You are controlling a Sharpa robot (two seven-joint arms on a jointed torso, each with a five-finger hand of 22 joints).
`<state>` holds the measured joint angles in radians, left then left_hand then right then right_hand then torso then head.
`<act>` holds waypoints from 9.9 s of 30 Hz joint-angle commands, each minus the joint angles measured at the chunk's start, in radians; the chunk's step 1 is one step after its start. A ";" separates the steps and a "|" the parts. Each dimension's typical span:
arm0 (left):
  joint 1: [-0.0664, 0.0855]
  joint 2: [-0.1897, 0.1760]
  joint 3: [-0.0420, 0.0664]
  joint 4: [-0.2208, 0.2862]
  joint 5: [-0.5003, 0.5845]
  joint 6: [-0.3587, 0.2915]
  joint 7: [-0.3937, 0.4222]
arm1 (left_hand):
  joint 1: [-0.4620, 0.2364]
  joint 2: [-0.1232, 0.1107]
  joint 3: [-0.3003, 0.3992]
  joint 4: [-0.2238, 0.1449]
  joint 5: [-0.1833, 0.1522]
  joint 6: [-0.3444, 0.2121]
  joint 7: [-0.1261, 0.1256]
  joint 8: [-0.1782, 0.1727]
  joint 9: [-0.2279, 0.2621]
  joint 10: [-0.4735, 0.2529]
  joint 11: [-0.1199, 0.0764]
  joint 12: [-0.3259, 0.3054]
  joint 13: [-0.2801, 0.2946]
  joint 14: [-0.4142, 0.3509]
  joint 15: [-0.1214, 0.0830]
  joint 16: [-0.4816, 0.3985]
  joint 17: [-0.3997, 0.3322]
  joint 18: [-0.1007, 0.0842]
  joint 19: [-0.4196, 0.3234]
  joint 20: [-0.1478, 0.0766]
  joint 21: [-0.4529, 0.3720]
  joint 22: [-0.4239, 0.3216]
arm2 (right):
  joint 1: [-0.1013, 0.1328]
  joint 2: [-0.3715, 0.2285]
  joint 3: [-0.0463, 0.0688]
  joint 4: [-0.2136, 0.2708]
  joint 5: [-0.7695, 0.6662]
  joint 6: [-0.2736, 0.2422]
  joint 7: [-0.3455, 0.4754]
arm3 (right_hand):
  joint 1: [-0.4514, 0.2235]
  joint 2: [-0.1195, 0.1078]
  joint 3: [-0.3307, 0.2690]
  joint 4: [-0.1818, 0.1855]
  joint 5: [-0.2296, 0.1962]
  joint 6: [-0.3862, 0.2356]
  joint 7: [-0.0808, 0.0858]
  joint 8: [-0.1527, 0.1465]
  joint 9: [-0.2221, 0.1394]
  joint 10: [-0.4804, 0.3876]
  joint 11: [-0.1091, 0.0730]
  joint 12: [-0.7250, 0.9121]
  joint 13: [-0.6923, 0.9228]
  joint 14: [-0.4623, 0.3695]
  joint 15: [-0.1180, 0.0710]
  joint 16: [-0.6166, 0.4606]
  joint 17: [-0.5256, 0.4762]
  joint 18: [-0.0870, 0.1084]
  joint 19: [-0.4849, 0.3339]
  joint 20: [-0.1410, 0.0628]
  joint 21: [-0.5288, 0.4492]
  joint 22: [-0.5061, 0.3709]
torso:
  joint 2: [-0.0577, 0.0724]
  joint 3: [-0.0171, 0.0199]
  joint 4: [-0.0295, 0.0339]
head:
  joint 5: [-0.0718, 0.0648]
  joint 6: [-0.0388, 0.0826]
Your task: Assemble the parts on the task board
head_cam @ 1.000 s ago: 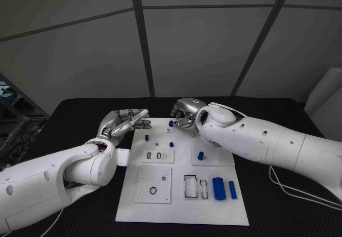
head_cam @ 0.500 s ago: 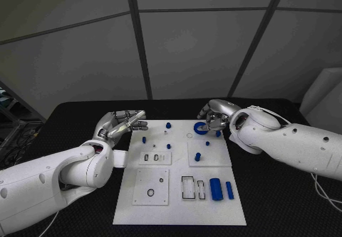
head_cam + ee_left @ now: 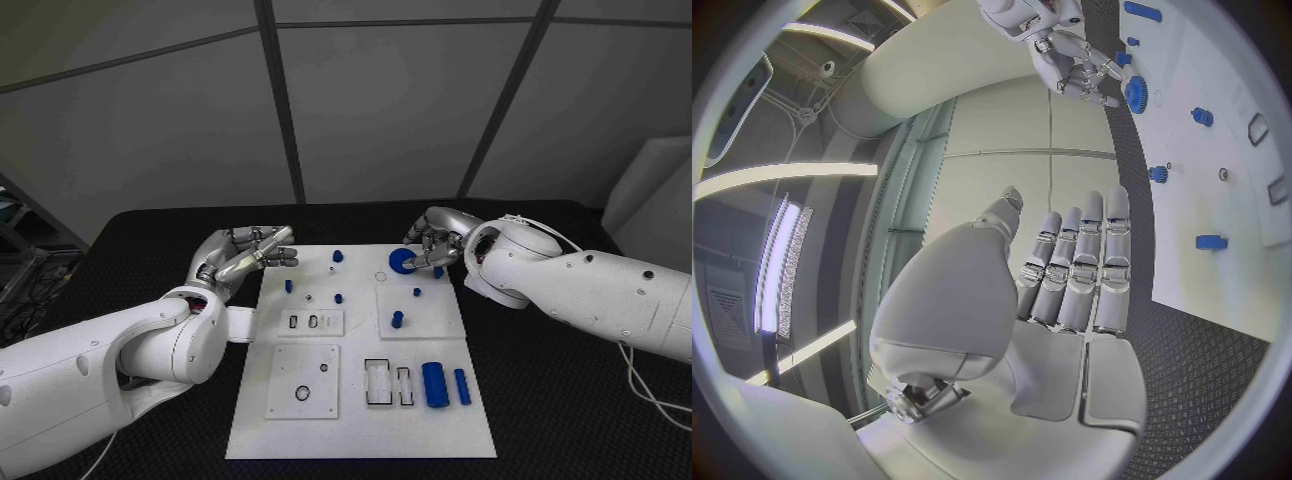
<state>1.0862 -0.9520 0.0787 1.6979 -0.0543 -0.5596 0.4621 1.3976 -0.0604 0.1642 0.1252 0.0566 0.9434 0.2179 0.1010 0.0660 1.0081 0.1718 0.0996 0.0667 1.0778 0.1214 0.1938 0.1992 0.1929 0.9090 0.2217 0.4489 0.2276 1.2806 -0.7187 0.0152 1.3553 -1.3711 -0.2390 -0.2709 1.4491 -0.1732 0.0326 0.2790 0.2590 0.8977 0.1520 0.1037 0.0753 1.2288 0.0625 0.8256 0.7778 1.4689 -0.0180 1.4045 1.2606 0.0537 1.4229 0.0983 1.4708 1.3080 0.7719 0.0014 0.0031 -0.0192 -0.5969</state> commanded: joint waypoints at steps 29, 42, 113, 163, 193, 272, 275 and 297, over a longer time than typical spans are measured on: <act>0.001 0.002 0.001 -0.003 -0.004 0.012 0.003 | -0.005 0.001 -0.002 -0.008 -0.004 0.004 0.004 -0.004 0.000 0.001 0.000 -0.005 0.000 -0.004 0.000 -0.005 0.001 -0.015 -0.007 0.000 0.007 0.002 | 0.001 0.052 0.000 -0.070 -0.043 0.115 -0.027 | 0.023 0.027 0.005 0.000 0.002 0.019 -0.002 0.036 0.004 0.038 -0.002 0.170 0.180 0.058 0.006 0.050 0.077 -0.013 0.021 0.002 0.018 0.086 | 0.000 -0.0006 -0.0002 | 0.000 -0.012; 0.001 0.002 0.001 -0.004 -0.004 0.012 0.003 | -0.004 0.002 -0.002 -0.009 -0.004 0.005 0.004 -0.005 0.000 0.001 0.000 -0.005 0.000 -0.004 0.000 -0.005 0.002 -0.015 -0.008 0.000 0.007 0.002 | 0.000 0.066 0.000 -0.067 -0.121 0.000 -0.011 | 0.095 0.107 0.102 -0.050 -0.052 0.139 -0.030 0.092 0.019 0.099 -0.027 0.302 0.321 0.062 -0.013 0.066 0.107 -0.023 0.053 -0.013 0.040 0.133 | 0.000 -0.0011 -0.0006 | 0.002 -0.016; 0.002 0.006 0.001 -0.002 -0.004 0.013 0.000 | -0.005 0.004 -0.001 -0.011 -0.004 0.005 0.005 -0.007 0.000 0.001 0.001 -0.007 0.000 -0.005 0.000 -0.008 0.003 -0.015 -0.010 0.001 0.008 0.003 | -0.014 0.317 -0.047 -0.105 -0.270 -0.015 -0.075 | -0.050 0.025 0.146 -0.022 -0.067 0.020 0.010 -0.024 -0.007 0.048 0.010 0.263 0.306 0.063 0.017 0.072 0.122 -0.024 0.054 0.011 0.042 0.140 | 0.000 -0.0008 0.0011 | 0.026 -0.023; 0.002 -0.004 0.001 -0.019 -0.004 0.029 -0.005 | -0.004 0.007 -0.002 -0.020 -0.004 0.007 0.006 -0.011 0.001 0.003 0.002 -0.011 0.001 -0.006 0.002 -0.014 0.009 -0.015 -0.020 0.003 0.012 0.006 | -0.014 -0.100 -0.045 0.097 0.217 -0.147 0.321 | -0.045 0.056 0.065 -0.133 0.027 0.104 -0.017 -0.023 0.001 0.068 -0.012 0.316 0.369 0.050 0.000 0.041 0.078 -0.006 -0.004 -0.001 -0.001 0.073 | -0.013 0.0079 -0.0200 | 0.016 -0.011; -0.001 0.015 0.000 -0.044 -0.004 0.039 -0.008 | -0.004 0.009 -0.002 -0.023 -0.004 0.011 0.004 -0.011 0.001 0.010 0.000 -0.009 0.002 -0.005 0.001 -0.015 0.011 -0.014 -0.022 0.003 0.014 0.008 | -0.058 -0.151 -0.047 -0.036 0.187 -0.073 0.370 | -0.005 0.041 0.033 -0.146 0.027 0.053 -0.007 -0.037 -0.007 0.062 -0.005 0.296 0.354 0.052 0.002 0.034 0.078 -0.003 -0.015 -0.004 -0.014 0.056 | -0.013 0.0098 -0.0211 | -0.007 -0.013; -0.002 0.008 0.000 -0.047 -0.004 0.039 -0.010 | -0.004 0.009 -0.002 -0.026 -0.004 0.011 0.005 -0.012 0.001 0.009 0.001 -0.010 0.002 -0.006 0.001 -0.017 0.013 -0.014 -0.024 0.003 0.016 0.009 | -0.067 -0.132 -0.042 0.073 0.191 -0.200 0.285 | 0.015 0.157 0.074 -0.121 -0.003 0.219 -0.048 0.034 0.015 0.126 -0.040 0.379 0.433 0.065 -0.024 0.066 0.132 -0.022 0.049 -0.024 0.030 0.137 | -0.019 0.0083 -0.0240 | 0.000 -0.030; -0.002 0.009 0.000 -0.051 -0.004 0.039 -0.009 | -0.004 0.009 -0.002 -0.026 -0.004 0.011 0.005 -0.012 0.001 0.009 0.001 -0.010 0.002 -0.006 0.001 -0.017 0.013 -0.014 -0.024 0.003 0.016 0.009 | -0.067 -0.123 -0.039 0.120 0.171 -0.199 0.258 | 0.016 0.157 0.076 -0.122 -0.002 0.218 -0.048 0.034 0.014 0.126 -0.040 0.380 0.434 0.066 -0.025 0.066 0.133 -0.022 0.050 -0.025 0.030 0.137 | -0.021 0.0075 -0.0241 | 0.001 -0.030; -0.001 0.025 0.000 -0.086 -0.003 0.040 -0.010 | -0.004 0.009 -0.002 -0.026 -0.004 0.011 0.005 -0.012 0.001 0.009 0.001 -0.010 0.002 -0.006 0.001 -0.017 0.013 -0.014 -0.024 0.003 0.016 0.009 | -0.075 0.141 -0.041 0.144 -0.041 -0.139 0.071 | 0.014 0.157 0.083 -0.120 0.011 0.210 -0.045 0.029 0.012 0.122 -0.038 0.373 0.430 0.065 -0.024 0.064 0.129 -0.022 0.050 -0.026 0.030 0.138 | -0.037 0.0043 -0.0154 | 0.072 -0.068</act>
<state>1.0837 -0.9288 0.0782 1.6116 -0.0542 -0.5310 0.4479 1.3976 -0.0604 0.1615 0.1059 0.0566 0.9470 0.2215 0.0938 0.0660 1.0116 0.1753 0.0911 0.0675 1.0778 0.1214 0.1821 0.2108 0.1929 0.8914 0.2254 0.4591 0.2345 1.2065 -0.5806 -0.0251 1.5006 -1.3513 -0.4012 -0.1500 1.4647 -0.0245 0.1113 0.1585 0.2646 1.1049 0.1083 0.1282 0.0865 1.3488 0.0215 1.2023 1.2083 1.4685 -0.0359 1.4637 1.3075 0.0384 1.4653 0.0766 1.4945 1.3073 0.7350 0.0056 -0.0128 0.0491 -0.6633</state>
